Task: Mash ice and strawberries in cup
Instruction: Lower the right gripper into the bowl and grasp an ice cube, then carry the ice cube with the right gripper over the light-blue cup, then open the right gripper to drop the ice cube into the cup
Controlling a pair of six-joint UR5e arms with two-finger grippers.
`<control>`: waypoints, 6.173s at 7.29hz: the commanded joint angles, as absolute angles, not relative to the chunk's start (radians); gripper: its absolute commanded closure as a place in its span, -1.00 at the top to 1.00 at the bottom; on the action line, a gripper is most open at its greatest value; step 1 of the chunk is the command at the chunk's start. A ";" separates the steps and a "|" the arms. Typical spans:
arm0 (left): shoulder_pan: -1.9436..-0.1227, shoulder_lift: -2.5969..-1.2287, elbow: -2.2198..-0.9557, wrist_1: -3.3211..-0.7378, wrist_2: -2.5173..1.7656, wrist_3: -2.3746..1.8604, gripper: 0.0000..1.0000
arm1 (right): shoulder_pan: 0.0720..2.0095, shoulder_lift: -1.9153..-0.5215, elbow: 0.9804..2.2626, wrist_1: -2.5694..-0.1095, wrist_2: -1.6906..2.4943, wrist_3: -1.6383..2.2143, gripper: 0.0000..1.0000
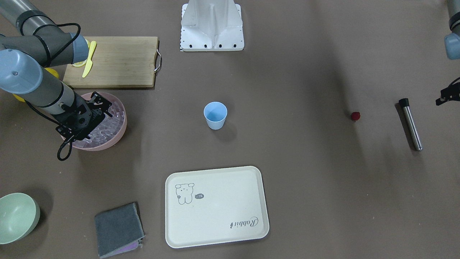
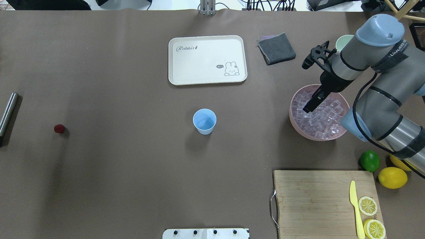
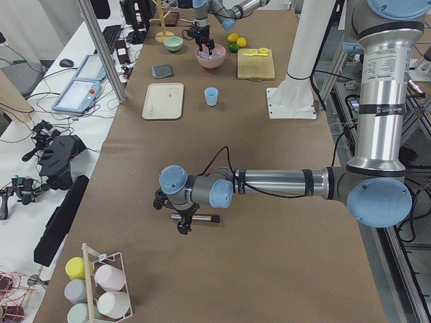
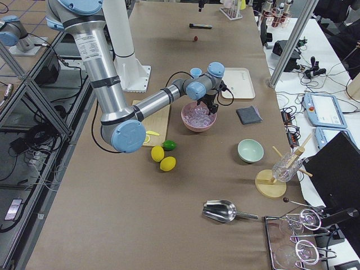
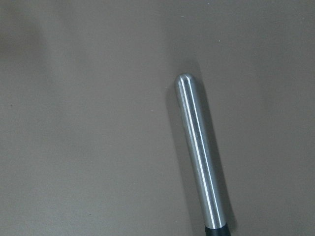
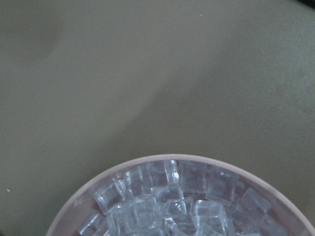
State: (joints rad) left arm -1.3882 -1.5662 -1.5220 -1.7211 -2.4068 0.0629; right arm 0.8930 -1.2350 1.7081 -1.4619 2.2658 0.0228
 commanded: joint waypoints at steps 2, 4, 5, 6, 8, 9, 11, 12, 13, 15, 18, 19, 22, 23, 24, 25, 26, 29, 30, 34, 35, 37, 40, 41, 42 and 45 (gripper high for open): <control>-1.388 -1.566 -1.523 -1.721 -2.407 0.063 0.95 | 0.882 -1.236 1.723 -1.462 2.258 0.006 0.68; -1.387 -1.566 -1.523 -1.721 -2.407 0.063 0.95 | 0.877 -1.241 1.726 -1.460 2.258 0.006 0.56; -1.387 -1.566 -1.523 -1.721 -2.407 0.063 0.95 | 0.876 -1.247 1.726 -1.460 2.241 0.005 0.54; -1.387 -1.568 -1.523 -1.721 -2.407 0.063 0.95 | 0.864 -1.249 1.726 -1.460 2.232 0.003 0.40; -1.387 -1.568 -1.522 -1.721 -2.407 0.063 0.95 | 0.858 -1.249 1.747 -1.460 2.230 0.006 0.36; -1.387 -1.568 -1.522 -1.721 -2.405 0.063 0.95 | 0.856 -1.249 1.755 -1.462 2.230 0.006 0.36; -1.387 -1.568 -1.523 -1.721 -2.405 0.063 0.95 | 0.842 -1.267 1.755 -1.460 2.211 0.003 0.36; -1.387 -1.568 -1.525 -1.721 -2.407 0.063 0.95 | 0.821 -1.281 1.756 -1.457 2.185 0.005 0.36; -1.387 -1.568 -1.523 -1.721 -2.407 0.063 0.95 | 0.816 -1.282 1.756 -1.448 2.183 0.006 0.36; -1.387 -1.568 -1.526 -1.721 -2.407 0.063 0.95 | 0.818 -1.284 1.761 -1.447 2.186 0.005 0.36; -1.388 -1.566 -1.535 -1.720 -2.407 0.063 0.95 | 0.818 -1.282 1.759 -1.447 2.180 0.003 0.05; -1.388 -1.566 -1.536 -1.720 -2.407 0.063 0.95 | 0.816 -1.282 1.759 -1.447 2.178 0.005 0.03; -1.388 -1.565 -1.542 -1.721 -2.407 0.063 0.95 | 0.816 -1.281 1.758 -1.447 2.178 0.003 -0.30; -1.388 -1.545 -1.552 -1.721 -2.407 0.063 0.95 | 0.818 -1.279 1.759 -1.447 2.180 0.003 -0.35; -1.388 -1.545 -1.558 -1.721 -2.407 0.063 0.95 | 0.827 -1.275 1.763 -1.447 2.192 0.003 -0.35; -1.388 -1.545 -1.562 -1.721 -2.407 0.063 0.95 | 0.839 -1.273 1.791 -1.457 2.195 0.006 -0.33; -1.388 -1.543 -1.562 -1.721 -2.407 0.063 0.95 | 0.853 -1.267 1.802 -1.456 2.198 0.008 -0.33; -1.388 -1.545 -1.562 -1.720 -2.405 0.063 0.95 | 0.865 -1.186 1.819 -1.463 2.238 0.084 -0.30; -1.388 -1.543 -1.566 -1.720 -2.405 0.063 0.95 | 0.832 -1.143 1.812 -1.462 2.230 0.147 -0.30; -1.388 -1.500 -1.611 -1.715 -2.407 0.063 0.95 | 0.736 -0.880 1.693 -1.456 2.152 0.337 -0.30; -1.388 -1.496 -1.612 -1.718 -2.407 0.063 0.95 | 0.715 -0.818 1.649 -1.453 2.126 0.392 -0.30; -1.388 -1.496 -1.612 -1.718 -2.407 0.063 0.95 | 0.634 -0.764 1.606 -1.450 1.995 0.460 -0.30; -1.388 -1.494 -1.615 -1.718 -2.407 0.063 0.95 | 0.557 -0.770 1.600 -1.448 1.922 0.495 -0.28; -1.388 -1.494 -1.614 -1.718 -2.407 0.063 0.95 | 0.539 -0.778 1.600 -1.445 1.911 0.505 -0.28; -1.388 -1.494 -1.614 -1.720 -2.407 0.063 0.95 | 0.538 -0.773 1.600 -1.447 1.911 0.511 -0.28; -1.388 -1.476 -1.621 -1.721 -2.407 0.063 0.95 | 0.522 -0.791 1.594 -1.424 1.868 0.526 0.63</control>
